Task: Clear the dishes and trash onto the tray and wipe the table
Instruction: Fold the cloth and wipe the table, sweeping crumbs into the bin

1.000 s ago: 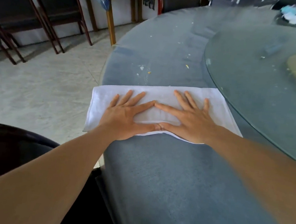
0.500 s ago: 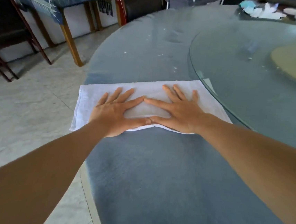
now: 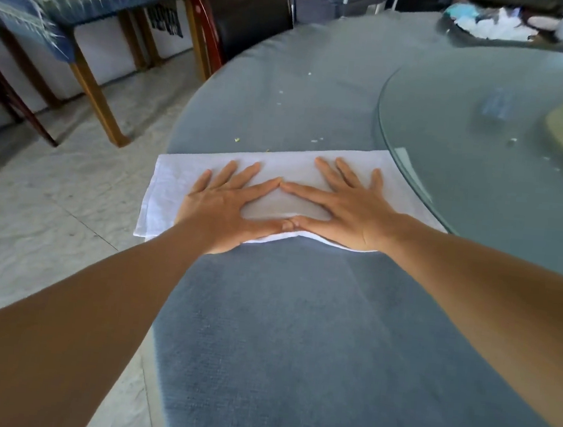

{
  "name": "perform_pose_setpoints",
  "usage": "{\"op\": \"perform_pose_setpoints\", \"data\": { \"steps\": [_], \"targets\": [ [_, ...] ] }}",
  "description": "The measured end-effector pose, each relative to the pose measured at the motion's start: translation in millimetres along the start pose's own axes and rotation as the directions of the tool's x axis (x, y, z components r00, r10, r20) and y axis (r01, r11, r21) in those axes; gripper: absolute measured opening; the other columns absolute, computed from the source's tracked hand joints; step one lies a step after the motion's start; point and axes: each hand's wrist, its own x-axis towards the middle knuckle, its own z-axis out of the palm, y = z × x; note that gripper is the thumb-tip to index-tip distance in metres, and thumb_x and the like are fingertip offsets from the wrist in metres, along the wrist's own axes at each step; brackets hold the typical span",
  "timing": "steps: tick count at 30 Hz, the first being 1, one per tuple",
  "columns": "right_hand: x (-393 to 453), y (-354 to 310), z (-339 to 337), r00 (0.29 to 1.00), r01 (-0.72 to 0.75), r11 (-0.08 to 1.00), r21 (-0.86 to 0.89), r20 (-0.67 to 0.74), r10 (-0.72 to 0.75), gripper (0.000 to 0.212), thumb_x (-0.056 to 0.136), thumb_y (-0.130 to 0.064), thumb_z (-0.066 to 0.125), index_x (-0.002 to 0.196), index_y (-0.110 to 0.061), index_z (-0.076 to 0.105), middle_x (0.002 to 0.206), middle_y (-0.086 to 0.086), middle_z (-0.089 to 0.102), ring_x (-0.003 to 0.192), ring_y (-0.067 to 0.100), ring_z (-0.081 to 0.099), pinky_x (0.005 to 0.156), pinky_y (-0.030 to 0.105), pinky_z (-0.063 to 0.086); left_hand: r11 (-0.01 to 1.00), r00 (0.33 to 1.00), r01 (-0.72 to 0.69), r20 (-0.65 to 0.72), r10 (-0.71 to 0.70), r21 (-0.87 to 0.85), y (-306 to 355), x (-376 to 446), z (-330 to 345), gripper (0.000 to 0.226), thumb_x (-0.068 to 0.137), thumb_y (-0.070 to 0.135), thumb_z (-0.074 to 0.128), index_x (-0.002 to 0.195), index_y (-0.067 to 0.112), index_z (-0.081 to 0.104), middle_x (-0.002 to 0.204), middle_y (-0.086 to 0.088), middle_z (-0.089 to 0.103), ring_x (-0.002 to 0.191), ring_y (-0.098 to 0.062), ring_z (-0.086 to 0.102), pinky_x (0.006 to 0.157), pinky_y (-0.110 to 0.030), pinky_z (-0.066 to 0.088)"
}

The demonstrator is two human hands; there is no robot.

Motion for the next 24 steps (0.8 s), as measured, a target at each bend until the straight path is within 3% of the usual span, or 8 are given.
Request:
{"op": "perform_pose_setpoints", "data": {
  "steps": [4, 13, 24],
  "targets": [
    [29.4, 3.9, -7.6, 0.999, -0.035, 0.999, 0.023, 0.009, 0.035, 0.075, 0.071, -0.096, 0.006, 0.142, -0.079, -0.005, 0.172, -0.006, -0.018, 0.158, 0.025, -0.021, 0.116, 0.076, -0.008, 0.998, 0.998, -0.063, 0.009, 0.063, -0.019, -20.3, 41.8, -6.1, 0.089, 0.053, 0.111, 0.012, 0.135, 0.079, -0.003, 0.163, 0.034, -0.008, 0.154, -0.001, -0.012, 0.126, -0.040, -0.005],
    [99.3, 12.4, -18.5, 0.983, -0.181, 0.981, 0.071, -0.028, 0.184, 0.088, 0.051, -0.106, -0.011, 0.136, -0.083, -0.010, 0.173, -0.006, -0.016, 0.158, 0.026, -0.018, 0.116, 0.076, -0.008, 0.973, 0.972, -0.230, 0.050, 0.231, -0.018, -61.8, 143.2, -20.6, 0.100, 0.054, 0.110, 0.014, 0.146, 0.071, 0.002, 0.164, 0.032, -0.007, 0.153, -0.001, -0.015, 0.126, -0.041, -0.007],
    [191.2, 36.6, -31.8, 0.934, -0.350, 0.934, 0.075, -0.044, 0.354, 0.081, 0.055, -0.107, -0.007, 0.133, -0.086, -0.010, 0.173, -0.009, -0.016, 0.159, 0.024, -0.017, 0.117, 0.075, -0.005, 0.919, 0.917, -0.393, 0.067, 0.394, -0.029, -95.4, 262.5, -33.4, 0.108, 0.051, 0.109, 0.005, 0.150, 0.065, 0.005, 0.167, 0.025, -0.004, 0.156, -0.008, -0.011, 0.126, -0.044, -0.006]
  ]
}}
